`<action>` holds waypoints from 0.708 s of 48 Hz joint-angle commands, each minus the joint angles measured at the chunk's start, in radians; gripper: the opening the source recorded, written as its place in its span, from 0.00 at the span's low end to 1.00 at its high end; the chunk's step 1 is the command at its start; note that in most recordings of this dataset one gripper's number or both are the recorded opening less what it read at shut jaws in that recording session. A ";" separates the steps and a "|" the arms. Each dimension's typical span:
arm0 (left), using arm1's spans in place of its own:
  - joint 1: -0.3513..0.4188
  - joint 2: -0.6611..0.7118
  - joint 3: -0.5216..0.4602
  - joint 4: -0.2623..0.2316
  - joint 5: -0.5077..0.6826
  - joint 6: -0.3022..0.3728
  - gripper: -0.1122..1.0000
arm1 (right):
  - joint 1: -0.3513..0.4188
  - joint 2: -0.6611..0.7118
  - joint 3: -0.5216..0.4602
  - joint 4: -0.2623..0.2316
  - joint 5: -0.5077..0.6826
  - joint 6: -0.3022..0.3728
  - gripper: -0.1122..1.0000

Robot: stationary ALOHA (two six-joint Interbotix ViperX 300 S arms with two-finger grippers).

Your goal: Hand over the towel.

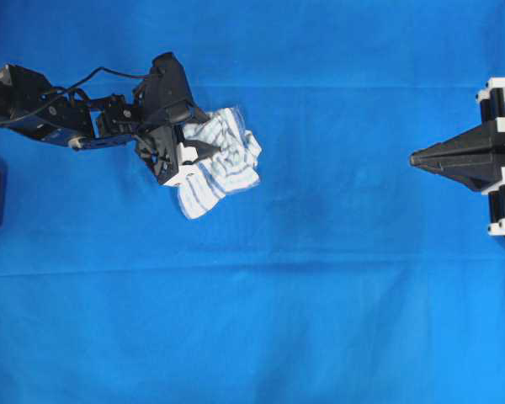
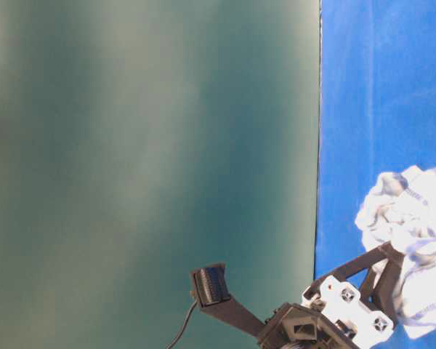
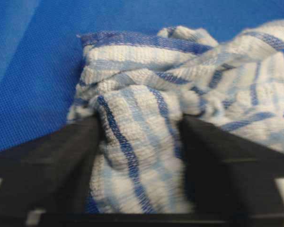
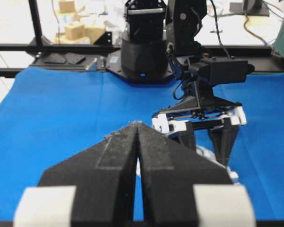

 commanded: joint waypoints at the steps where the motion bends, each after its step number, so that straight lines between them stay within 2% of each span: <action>1: 0.003 -0.038 -0.015 0.006 0.000 0.002 0.48 | 0.000 0.006 -0.026 -0.002 -0.003 -0.003 0.10; 4: 0.003 -0.058 -0.015 0.006 0.000 0.006 0.34 | -0.002 0.006 -0.025 0.000 -0.003 -0.003 0.10; 7: 0.000 -0.094 -0.018 0.006 0.009 0.020 0.25 | -0.002 0.006 -0.026 -0.002 -0.003 -0.003 0.10; 20: -0.028 -0.299 -0.046 0.006 0.061 0.044 0.24 | 0.000 0.006 -0.029 -0.002 0.003 -0.003 0.10; 34: -0.137 -0.471 -0.094 0.006 0.061 0.046 0.24 | 0.000 0.005 -0.032 -0.002 0.006 -0.005 0.10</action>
